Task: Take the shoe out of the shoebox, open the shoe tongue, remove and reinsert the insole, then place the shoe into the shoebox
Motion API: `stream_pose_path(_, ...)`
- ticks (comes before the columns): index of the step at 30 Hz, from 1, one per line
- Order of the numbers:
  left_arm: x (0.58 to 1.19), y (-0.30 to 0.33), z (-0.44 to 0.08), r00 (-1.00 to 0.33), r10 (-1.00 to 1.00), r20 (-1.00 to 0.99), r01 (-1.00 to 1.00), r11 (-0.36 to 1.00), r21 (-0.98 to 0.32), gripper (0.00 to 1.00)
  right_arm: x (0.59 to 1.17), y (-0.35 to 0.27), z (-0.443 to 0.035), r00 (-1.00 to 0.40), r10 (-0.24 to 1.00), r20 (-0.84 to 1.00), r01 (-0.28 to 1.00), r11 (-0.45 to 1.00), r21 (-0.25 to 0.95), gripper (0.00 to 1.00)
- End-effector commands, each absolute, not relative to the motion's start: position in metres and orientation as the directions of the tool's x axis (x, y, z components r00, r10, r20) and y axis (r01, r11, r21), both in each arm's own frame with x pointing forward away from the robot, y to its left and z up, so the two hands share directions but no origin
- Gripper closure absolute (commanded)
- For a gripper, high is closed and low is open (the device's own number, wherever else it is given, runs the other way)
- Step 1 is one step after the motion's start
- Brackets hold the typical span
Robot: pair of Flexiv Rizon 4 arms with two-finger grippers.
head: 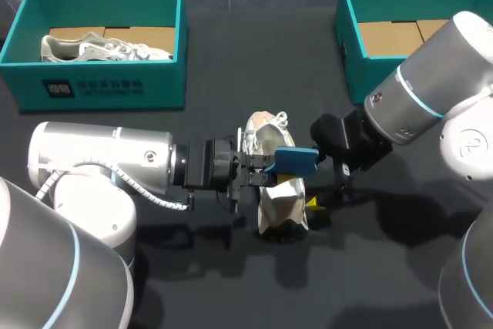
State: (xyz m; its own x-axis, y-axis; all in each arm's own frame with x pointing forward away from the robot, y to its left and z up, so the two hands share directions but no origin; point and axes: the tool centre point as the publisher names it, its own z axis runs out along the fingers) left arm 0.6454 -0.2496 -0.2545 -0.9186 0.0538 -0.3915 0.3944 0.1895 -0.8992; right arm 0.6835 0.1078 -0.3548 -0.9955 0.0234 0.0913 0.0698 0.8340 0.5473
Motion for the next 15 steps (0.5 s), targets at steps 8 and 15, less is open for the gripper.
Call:
stream_pose_path(8,0.650,-0.268,-0.260,-0.931,0.045,-0.363,0.365,0.202,-0.909,1.00,0.683,0.110,-0.356,-0.996,0.025,0.090,0.071,0.835,0.546,0.00)
stream_pose_path(15,0.652,-0.272,-0.263,-0.934,0.037,-0.355,0.355,0.202,-0.913,1.00,0.683,0.110,-0.356,-0.996,0.025,0.090,0.071,0.835,0.546,0.00)
